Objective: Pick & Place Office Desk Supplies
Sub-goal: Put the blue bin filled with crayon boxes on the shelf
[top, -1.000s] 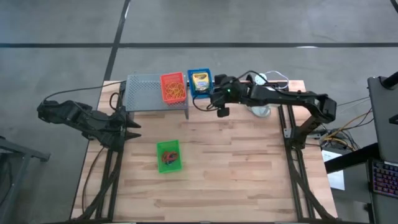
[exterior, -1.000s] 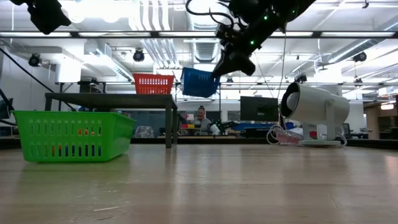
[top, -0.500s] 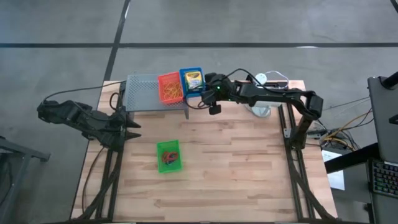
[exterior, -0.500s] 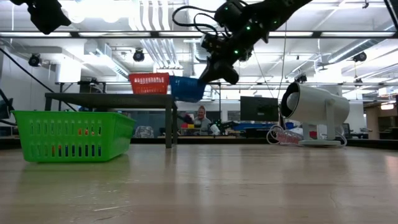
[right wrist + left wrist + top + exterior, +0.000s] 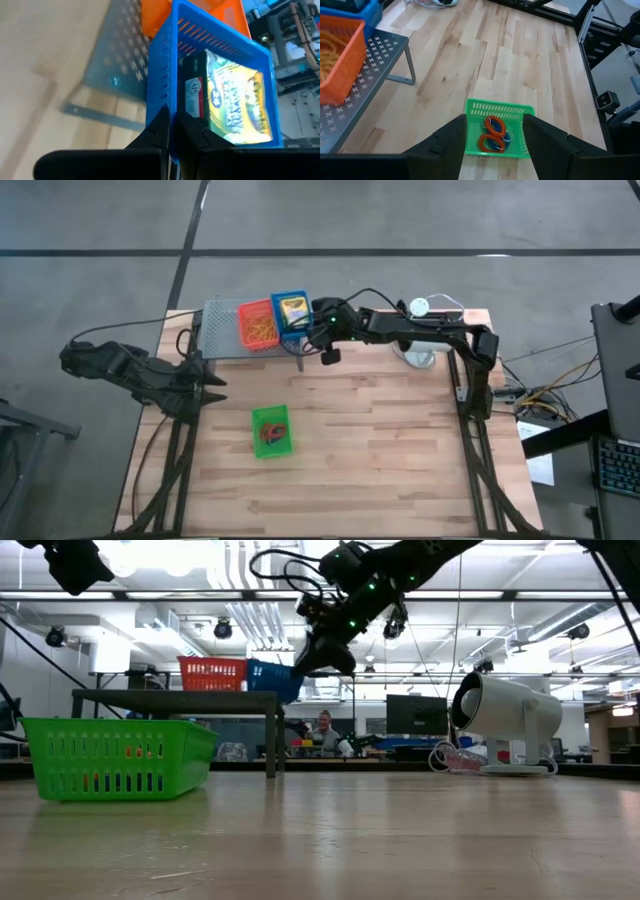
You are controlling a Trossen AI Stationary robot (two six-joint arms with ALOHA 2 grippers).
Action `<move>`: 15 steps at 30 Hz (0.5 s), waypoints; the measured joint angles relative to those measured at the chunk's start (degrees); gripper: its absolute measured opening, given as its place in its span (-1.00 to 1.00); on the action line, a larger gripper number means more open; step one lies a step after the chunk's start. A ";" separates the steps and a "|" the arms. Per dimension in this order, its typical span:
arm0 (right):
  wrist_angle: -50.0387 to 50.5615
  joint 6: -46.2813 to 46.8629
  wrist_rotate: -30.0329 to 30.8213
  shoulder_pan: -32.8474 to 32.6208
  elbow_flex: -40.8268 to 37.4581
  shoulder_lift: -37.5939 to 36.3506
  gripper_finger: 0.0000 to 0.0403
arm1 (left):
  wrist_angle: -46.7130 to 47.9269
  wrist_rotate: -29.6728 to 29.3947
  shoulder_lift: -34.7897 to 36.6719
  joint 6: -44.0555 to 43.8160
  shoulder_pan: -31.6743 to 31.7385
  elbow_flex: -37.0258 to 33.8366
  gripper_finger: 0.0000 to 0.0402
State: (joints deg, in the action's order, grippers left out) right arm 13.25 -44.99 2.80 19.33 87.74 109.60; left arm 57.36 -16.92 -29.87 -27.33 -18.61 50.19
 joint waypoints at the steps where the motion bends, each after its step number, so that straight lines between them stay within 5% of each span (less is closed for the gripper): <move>1: 0.78 0.04 -0.11 -0.36 1.26 0.72 -0.96 | -0.04 -0.01 0.03 -0.01 0.00 -0.01 0.00; 15: 20.75 6.09 -0.33 -3.29 26.36 13.19 -0.96 | -0.04 0.00 0.00 0.00 -0.01 -0.02 0.00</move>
State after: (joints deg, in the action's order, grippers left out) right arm 33.99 -38.90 2.46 16.03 114.10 122.79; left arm 57.32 -16.93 -29.87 -27.33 -18.62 50.17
